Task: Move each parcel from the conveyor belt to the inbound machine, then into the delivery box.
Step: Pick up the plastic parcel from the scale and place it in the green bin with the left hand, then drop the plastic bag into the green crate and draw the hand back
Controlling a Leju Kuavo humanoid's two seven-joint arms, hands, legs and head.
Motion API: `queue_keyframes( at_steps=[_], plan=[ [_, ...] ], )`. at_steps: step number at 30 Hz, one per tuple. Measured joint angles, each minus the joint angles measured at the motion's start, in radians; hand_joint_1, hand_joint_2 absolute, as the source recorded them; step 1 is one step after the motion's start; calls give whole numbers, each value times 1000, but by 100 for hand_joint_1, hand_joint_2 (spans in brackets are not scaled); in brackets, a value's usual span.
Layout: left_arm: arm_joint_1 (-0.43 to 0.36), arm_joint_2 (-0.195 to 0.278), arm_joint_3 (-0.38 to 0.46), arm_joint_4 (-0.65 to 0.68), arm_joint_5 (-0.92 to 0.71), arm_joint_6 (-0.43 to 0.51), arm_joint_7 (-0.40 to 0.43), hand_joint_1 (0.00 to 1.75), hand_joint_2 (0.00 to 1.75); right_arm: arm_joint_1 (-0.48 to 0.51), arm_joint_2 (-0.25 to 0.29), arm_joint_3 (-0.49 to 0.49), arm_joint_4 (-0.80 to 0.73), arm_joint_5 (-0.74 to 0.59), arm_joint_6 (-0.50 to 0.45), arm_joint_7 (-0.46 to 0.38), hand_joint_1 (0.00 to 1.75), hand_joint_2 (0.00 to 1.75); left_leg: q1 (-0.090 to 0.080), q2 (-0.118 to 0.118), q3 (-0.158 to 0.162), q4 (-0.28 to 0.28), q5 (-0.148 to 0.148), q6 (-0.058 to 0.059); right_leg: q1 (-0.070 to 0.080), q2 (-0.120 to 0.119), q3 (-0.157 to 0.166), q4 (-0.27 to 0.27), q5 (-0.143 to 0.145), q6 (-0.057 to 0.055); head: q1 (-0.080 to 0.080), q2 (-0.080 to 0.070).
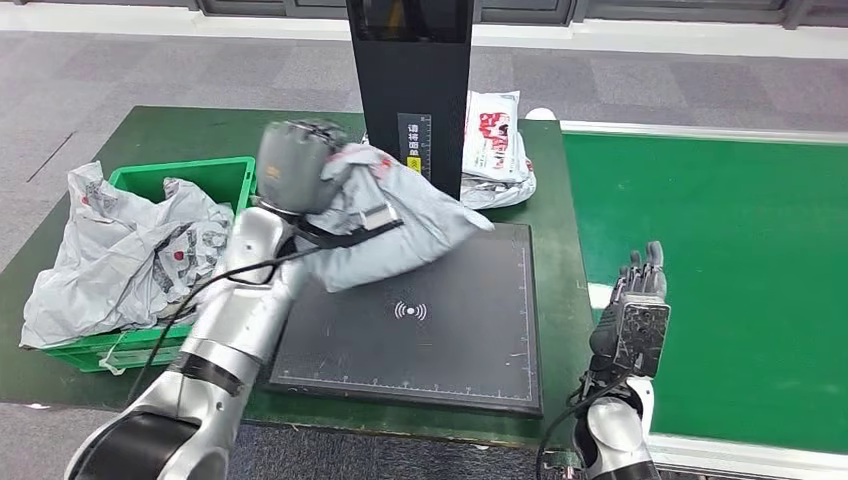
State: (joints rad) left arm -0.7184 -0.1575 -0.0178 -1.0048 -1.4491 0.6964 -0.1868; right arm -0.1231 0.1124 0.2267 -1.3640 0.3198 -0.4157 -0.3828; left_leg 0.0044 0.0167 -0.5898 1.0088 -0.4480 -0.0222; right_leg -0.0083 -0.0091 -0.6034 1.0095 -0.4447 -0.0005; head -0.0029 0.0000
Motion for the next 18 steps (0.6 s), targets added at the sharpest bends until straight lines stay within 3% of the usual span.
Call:
queue_keyframes(
  at_steps=[5, 13, 16, 18],
  plan=[
    [-8, 92, 44, -68, -54, 0, 134, 175, 175, 17, -5, 0, -23, 9, 1, 7, 0, 0, 0, -2, -1, 0, 0, 0, 0, -2, 0, 0, 0, 0, 0, 0],
    [-104, 322, 37, -62, -64, 0, 339, 175, 175, 20, -6, 0, -35, 16, 12, 12, 0, 0, 0, 0, -1, 0, 1, -1, 0, 0, -1, 0, 0, -1, 0, 0],
    [-142, 412, 22, -32, -64, -1, 366, 175, 175, 14, -6, 0, -35, 13, 21, 13, 0, 0, 1, 1, -2, 0, 1, -1, 1, 2, -2, 0, 1, -2, 0, 0],
    [-150, 429, 19, -26, -63, -1, 365, 175, 175, 13, -6, 0, -35, 13, 21, 13, 0, 0, 1, 1, -2, 0, 1, -1, 1, 2, -3, 0, 1, -2, 0, 0]
  ],
)
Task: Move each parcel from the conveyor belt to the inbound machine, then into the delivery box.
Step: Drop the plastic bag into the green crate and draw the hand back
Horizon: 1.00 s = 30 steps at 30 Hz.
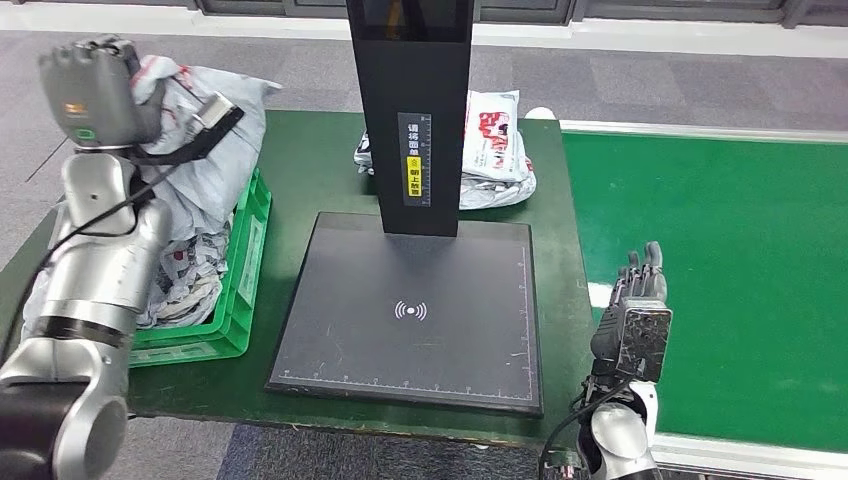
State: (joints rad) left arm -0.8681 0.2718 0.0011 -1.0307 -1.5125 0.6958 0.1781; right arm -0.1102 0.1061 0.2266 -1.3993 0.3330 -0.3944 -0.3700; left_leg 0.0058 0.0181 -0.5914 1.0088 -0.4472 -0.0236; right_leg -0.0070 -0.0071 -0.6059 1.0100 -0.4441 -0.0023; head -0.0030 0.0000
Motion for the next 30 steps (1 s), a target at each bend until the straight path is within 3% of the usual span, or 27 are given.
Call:
queue_keyframes(
  at_steps=[4, 7, 10, 15, 17, 21, 29, 30],
  plan=[
    [-10, 21, -2, 8, 0, 0, -2, 175, 175, -2, 0, 0, 0, 0, 1, 1, 0, 0, 0, 0, 0, 0, 0, 0, 0, 0, 0, 0, 0, 0, 0, 0],
    [-29, 81, -8, 32, 0, 0, 7, 175, 175, -9, 0, 0, 0, 0, 3, 2, 0, 0, 0, -1, 0, 0, 0, 0, 0, -1, 0, 0, 0, 0, 0, 0],
    [-36, 139, -32, 52, -1, 0, 49, 175, 175, -12, 0, 0, 1, 0, 6, 4, 0, 0, 0, -1, -1, 0, 0, 0, 0, -1, 0, 0, 0, 0, 0, 0],
    [-66, 188, -107, 141, -1, -19, 155, 175, 175, -11, 0, 0, 1, 10, 3, 22, 0, 0, 0, -2, -1, 0, 0, 0, 0, -3, 0, 0, 0, 0, 0, 0],
    [-80, 193, -148, 201, -1, -60, 190, 175, 175, -7, 0, 0, -2, 21, 4, 32, 0, 0, 0, -3, -1, 0, 1, -1, 0, -3, 0, 0, 0, 0, 0, 0],
    [-95, 179, -174, 302, -1, -204, 170, 175, 175, 12, 0, 0, -14, 26, 14, 43, 0, 0, 0, -1, -1, 0, 1, -1, 0, -2, 0, 0, 1, -1, 0, 0],
    [-114, 154, -177, 382, -1, -234, 163, 175, 175, 23, 0, 0, -22, 26, 15, 45, 0, 0, 0, -1, -1, 0, 1, -1, 0, -1, -1, 0, 1, -2, 0, 0],
    [-117, 153, -177, 387, -1, -234, 163, 135, 175, 23, 0, 0, -22, 26, 15, 45, 0, 0, 0, -1, -1, 0, 1, -1, 0, -1, -1, 0, 1, -2, 0, 0]
  ],
)
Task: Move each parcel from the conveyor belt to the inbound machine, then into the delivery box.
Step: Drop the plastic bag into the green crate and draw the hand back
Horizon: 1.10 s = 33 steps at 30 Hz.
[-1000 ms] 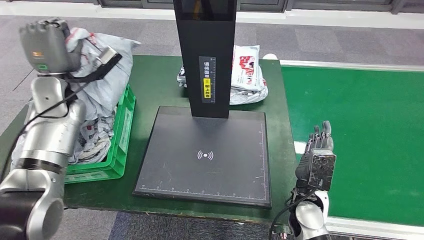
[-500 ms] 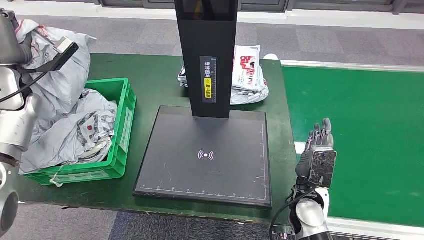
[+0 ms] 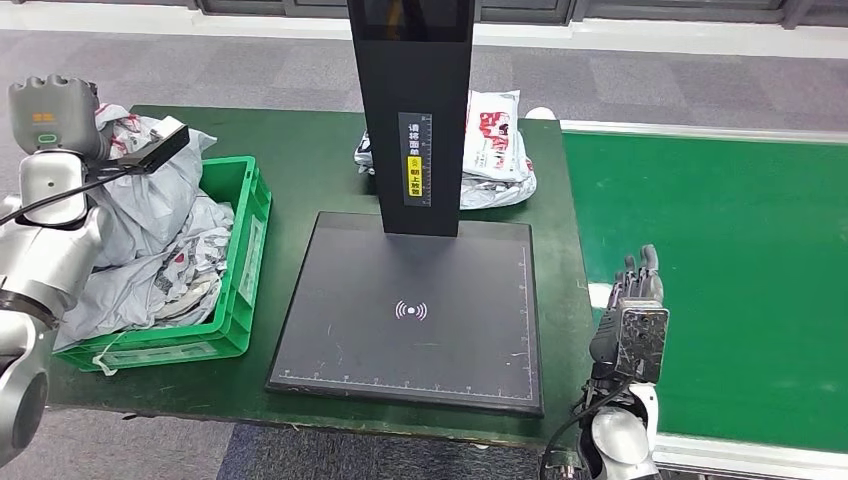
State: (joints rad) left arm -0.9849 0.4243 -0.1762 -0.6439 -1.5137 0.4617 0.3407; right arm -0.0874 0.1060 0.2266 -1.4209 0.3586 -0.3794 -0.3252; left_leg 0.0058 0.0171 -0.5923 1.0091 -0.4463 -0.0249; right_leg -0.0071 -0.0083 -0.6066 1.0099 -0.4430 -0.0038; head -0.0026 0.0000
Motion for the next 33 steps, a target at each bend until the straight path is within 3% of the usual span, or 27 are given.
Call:
queue_keyframes(
  at_steps=[3, 4, 7, 14, 18, 21, 25, 29, 33],
  plan=[
    [-5, -3, 0, 10, 0, 0, 0, 4, 175, 0, 0, 0, 0, 0, 0, 0, 0, 0, 0, 0, 0, 0, 0, 0, 0, 0, 0, 0, 0, 0, 0, 0],
    [-6, -4, 0, 12, 0, -1, 0, 0, 175, 0, 0, 0, 0, 0, 0, 0, 0, 0, 0, 0, 0, 0, 0, 0, 0, 0, 0, 0, 0, 0, 0, 0],
    [-9, -9, 1, 21, 7, -37, -29, 0, 175, 1, 0, 0, 0, 2, 7, 0, 0, 0, 0, 0, 0, 0, 0, 0, 0, 0, 0, 0, 0, 0, 0, 0],
    [14, -77, 27, 58, 125, -248, -222, 0, 175, 7, 0, 0, -19, 23, 51, 16, 0, 0, 0, -2, 0, 0, 0, 0, 0, -2, 1, 0, 0, 0, 0, 0],
    [22, -113, 43, 73, 228, -370, -309, 0, 0, 7, -2, 0, -29, 35, 80, 36, 0, 0, 0, -1, 0, 0, 0, 0, 0, -2, 1, 0, 0, 0, 0, 0],
    [18, -121, 62, 80, 330, -463, -387, 0, 0, 6, -4, 0, -29, 32, 91, 37, 0, 0, 0, -1, 0, 0, 0, 0, 0, -2, 1, 0, 0, 0, 0, 0],
    [19, -121, 77, 82, 428, -497, -451, 0, 0, 0, -7, 0, -29, 30, 98, 35, 0, 0, 0, -1, 0, 0, 0, 0, 0, -2, 1, 0, 0, 0, 0, 0],
    [32, -130, 77, 82, 466, -474, -466, 0, 0, -17, -9, 0, -20, 8, 102, 25, 0, 0, 0, -2, 0, 0, 0, 0, 0, -2, 1, 0, 0, 0, 0, 0],
    [68, -169, 77, 80, 521, -397, -472, 0, 0, -33, -9, 0, -4, -25, 87, 14, 0, 0, 0, -3, 0, 0, 0, 0, -1, -3, 2, 0, 0, 0, 0, 0]
  ],
)
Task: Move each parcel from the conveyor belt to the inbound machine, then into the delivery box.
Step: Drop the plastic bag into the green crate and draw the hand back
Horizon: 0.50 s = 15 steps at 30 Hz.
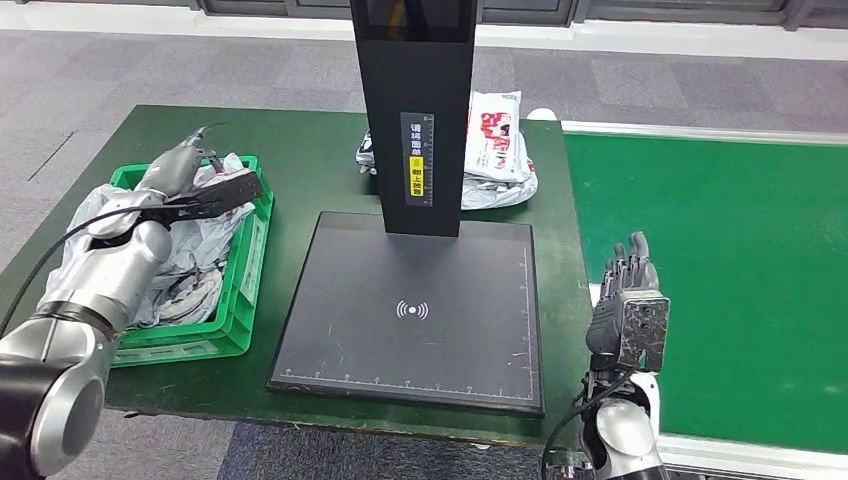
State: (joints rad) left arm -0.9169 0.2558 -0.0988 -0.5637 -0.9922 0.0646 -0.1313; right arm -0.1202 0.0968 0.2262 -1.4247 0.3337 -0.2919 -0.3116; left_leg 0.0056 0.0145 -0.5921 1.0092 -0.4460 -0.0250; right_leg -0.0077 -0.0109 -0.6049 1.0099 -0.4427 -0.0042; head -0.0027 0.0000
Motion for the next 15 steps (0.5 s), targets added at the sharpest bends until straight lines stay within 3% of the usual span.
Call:
queue_keyframes(
  at_steps=[4, 10, 15],
  plan=[
    [42, -45, -1, 0, 90, 3, -36, 0, 0, -20, 0, 0, 22, -12, -2, -2, 0, 0, -1, 0, 0, 0, 0, 0, -1, 0, 0, 0, 0, 0, 0, 0],
    [77, -90, -1, 2, 258, -93, -116, 0, 0, -49, 0, 0, 55, -16, -2, -4, 0, 0, -1, -1, 0, 0, 0, 0, -1, 0, 0, 0, 0, 0, 0, 0],
    [112, -148, 9, -6, 444, -115, -228, 0, 0, -85, 3, 0, 91, -41, -14, -32, 0, 0, -1, -1, 0, 0, 0, 0, -1, -1, 0, 0, 0, 0, 0, 0]
  ],
)
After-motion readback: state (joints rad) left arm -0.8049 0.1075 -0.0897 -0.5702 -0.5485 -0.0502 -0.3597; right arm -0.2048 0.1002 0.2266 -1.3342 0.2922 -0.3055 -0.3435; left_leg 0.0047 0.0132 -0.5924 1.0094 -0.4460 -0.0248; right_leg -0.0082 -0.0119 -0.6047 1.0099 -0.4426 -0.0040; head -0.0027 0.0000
